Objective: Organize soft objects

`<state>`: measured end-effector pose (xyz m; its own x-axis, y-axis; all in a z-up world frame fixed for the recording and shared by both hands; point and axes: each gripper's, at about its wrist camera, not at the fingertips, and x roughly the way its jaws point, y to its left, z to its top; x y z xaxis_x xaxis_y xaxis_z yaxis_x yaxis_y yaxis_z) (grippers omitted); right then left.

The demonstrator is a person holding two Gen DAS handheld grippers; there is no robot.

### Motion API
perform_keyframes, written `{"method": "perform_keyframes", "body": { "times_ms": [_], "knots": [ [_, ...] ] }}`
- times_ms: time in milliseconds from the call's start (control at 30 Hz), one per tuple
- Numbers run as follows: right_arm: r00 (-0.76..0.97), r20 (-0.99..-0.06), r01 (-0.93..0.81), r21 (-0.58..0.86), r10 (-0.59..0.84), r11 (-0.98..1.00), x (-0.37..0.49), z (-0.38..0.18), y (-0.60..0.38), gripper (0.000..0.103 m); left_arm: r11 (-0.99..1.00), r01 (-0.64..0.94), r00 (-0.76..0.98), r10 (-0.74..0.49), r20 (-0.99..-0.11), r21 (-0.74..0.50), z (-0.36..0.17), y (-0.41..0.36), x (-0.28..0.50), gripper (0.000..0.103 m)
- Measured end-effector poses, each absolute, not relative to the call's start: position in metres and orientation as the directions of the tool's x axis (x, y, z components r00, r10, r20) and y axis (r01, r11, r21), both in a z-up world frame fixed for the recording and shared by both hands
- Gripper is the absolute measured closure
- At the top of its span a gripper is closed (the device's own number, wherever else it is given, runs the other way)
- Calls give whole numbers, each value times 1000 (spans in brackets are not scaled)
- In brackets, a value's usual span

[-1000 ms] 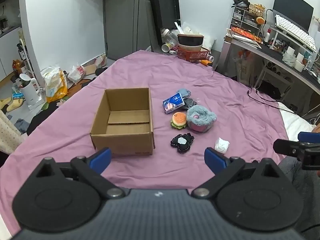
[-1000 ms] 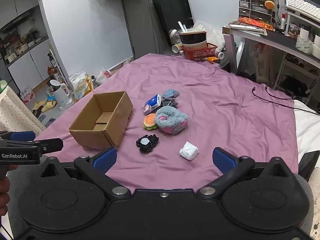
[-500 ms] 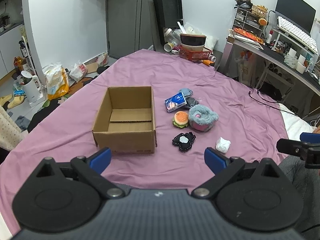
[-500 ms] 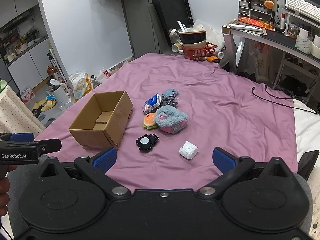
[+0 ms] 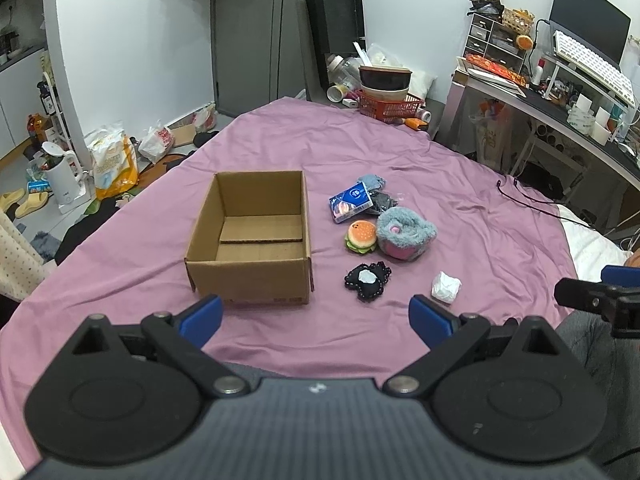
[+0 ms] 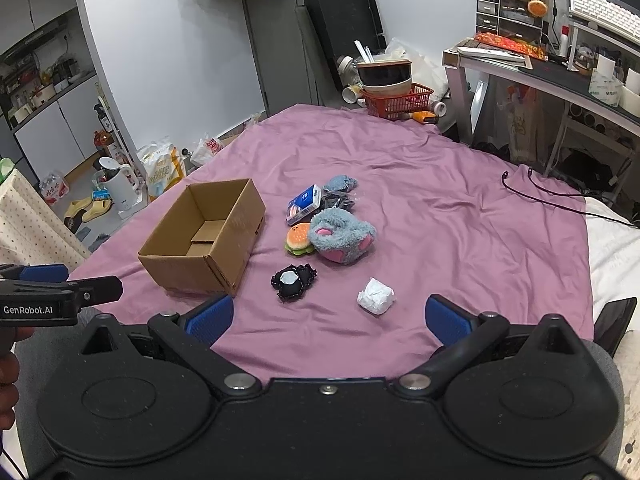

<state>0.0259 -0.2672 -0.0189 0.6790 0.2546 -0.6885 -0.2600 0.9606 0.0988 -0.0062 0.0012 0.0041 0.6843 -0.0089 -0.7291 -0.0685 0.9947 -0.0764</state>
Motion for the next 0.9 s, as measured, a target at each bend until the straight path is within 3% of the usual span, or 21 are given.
{"method": "perform_keyframes", "body": {
  "times_ms": [900],
  "knots": [
    [682, -691, -252, 86, 240, 964, 23, -22, -271, 0, 995, -68, 688, -8, -726, -76, 1, 3, -11, 4]
  ]
}}
